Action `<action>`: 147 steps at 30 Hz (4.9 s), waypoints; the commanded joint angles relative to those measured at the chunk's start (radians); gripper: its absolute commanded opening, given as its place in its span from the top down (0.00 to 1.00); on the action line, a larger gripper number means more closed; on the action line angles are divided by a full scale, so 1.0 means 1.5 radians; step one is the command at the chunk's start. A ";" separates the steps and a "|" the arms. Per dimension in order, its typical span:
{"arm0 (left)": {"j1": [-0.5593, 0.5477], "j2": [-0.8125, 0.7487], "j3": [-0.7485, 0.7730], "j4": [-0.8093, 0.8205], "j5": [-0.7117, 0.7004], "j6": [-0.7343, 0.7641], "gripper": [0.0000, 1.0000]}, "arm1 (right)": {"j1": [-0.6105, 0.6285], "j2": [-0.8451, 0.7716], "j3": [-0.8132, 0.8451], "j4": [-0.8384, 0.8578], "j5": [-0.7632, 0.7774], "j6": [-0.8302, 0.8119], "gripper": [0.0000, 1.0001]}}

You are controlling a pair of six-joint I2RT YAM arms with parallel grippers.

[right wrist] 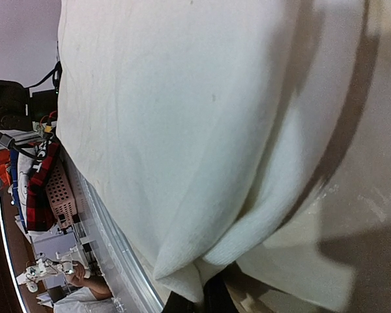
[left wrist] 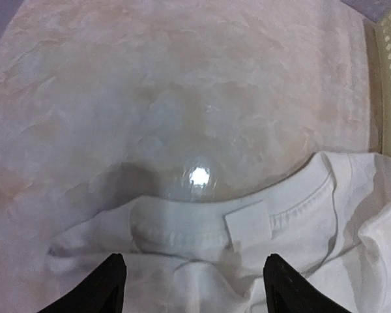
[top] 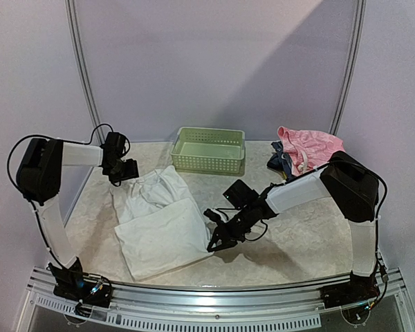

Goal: Fold and stack the mixed laundry pile
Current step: Pick up the 2/3-rectangle-folded T-shirt from the center of the board.

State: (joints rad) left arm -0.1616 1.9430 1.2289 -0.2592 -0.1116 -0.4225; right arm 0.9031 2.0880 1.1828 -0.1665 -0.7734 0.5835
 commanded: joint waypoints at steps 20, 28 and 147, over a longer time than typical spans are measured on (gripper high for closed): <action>-0.302 -0.623 -0.383 -0.266 -0.166 -0.128 0.20 | 0.008 0.016 -0.026 0.016 0.041 -0.019 1.00; -0.441 -0.676 -0.403 -0.358 -0.177 -0.207 0.27 | 0.007 0.013 -0.026 0.014 0.048 -0.019 1.00; -0.817 -0.511 -0.220 -0.470 -0.180 -0.201 1.00 | -0.003 -0.154 0.138 -0.343 0.267 -0.084 1.00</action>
State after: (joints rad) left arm -1.3937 1.1942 0.8639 -0.9028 -0.2798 -0.7570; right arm 0.9085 1.8599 1.3067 -0.5854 -0.4530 0.4686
